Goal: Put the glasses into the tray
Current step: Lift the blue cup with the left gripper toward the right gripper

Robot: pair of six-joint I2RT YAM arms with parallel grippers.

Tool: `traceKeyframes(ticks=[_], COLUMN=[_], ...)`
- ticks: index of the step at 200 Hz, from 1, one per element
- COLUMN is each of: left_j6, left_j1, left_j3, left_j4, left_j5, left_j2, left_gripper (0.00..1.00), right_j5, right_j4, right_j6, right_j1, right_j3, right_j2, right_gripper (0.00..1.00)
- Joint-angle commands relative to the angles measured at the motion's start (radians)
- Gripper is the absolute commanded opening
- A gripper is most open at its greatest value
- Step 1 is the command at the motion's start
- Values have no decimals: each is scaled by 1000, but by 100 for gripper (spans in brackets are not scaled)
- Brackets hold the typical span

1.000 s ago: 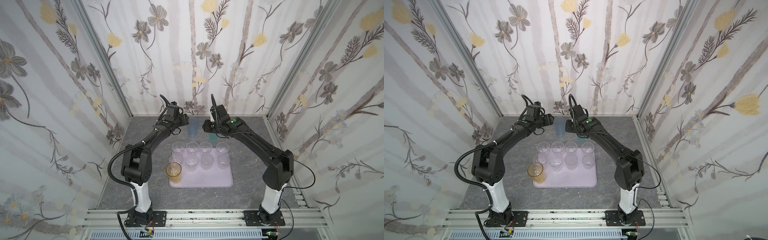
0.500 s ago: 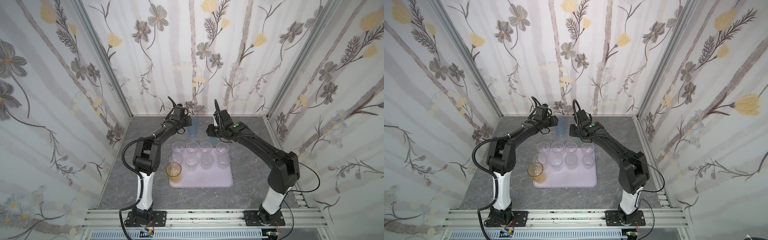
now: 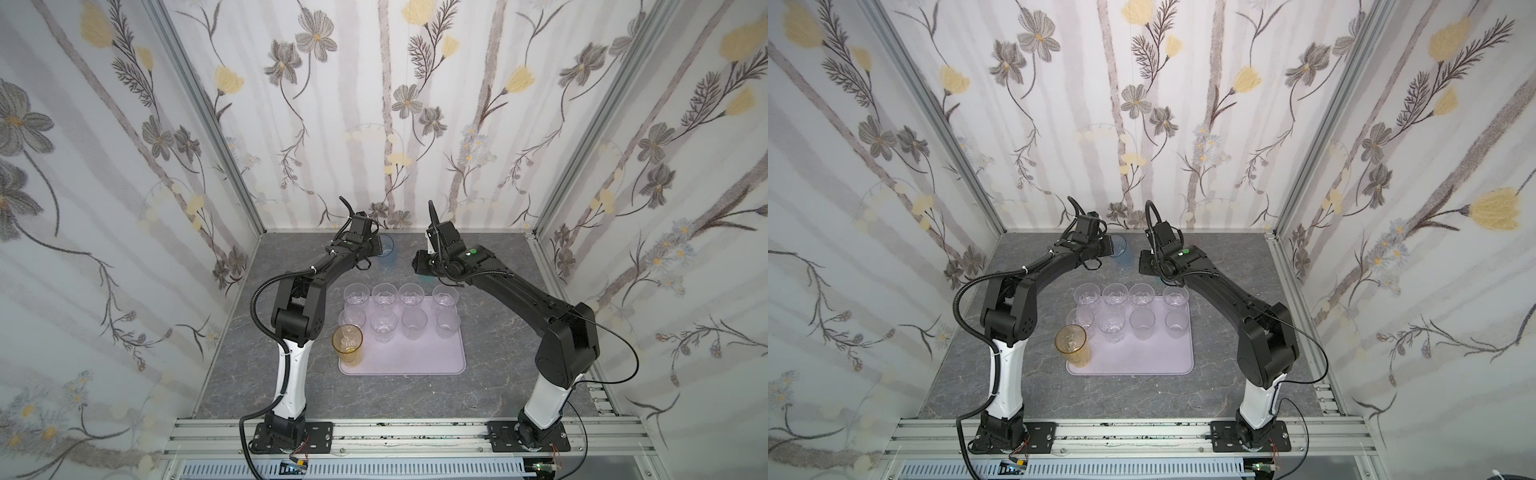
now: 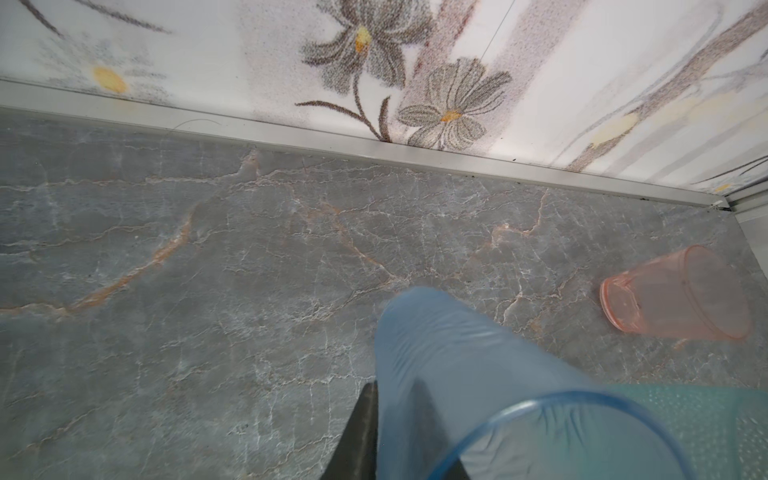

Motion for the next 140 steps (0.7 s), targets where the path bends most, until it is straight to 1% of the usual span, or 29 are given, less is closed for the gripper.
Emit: traceKeyframes(ticks=[1,26,42,62,78,99,124,140], left_j6=[-12,-14,-21,-38,-73,-125,-227,-269], left_j1=[3,4,9,9,9,-6,-21,-35], left_j3=[-20,-44,-54,-65,-87,-146,-255,-315], left_j4=[1,1,1,2,2,1,2,2], left_j5=[-27,-40,-41,-42,-31,-37,-63,-82], left_j2=[-29,-65,-93,-135,-187,-271,-383,-451], left_gripper=[13,7,0,0,0,0,0,0], right_j5=[-11,-21,-30,-30,-4,99,293,402], right_j4=[45,45,42,30,9,-16,-19,-15], right_j6=[10,12,14,12,5,-17,-66,-107], right_j1=[0,2,3,9,26,71,143,190], right_j3=[-3,5,19,50,86,138,185,225], right_j2=[9,9,4,-2,-6,-19,-28,-19], right_gripper=[42,42,42,42,42,43,46,48])
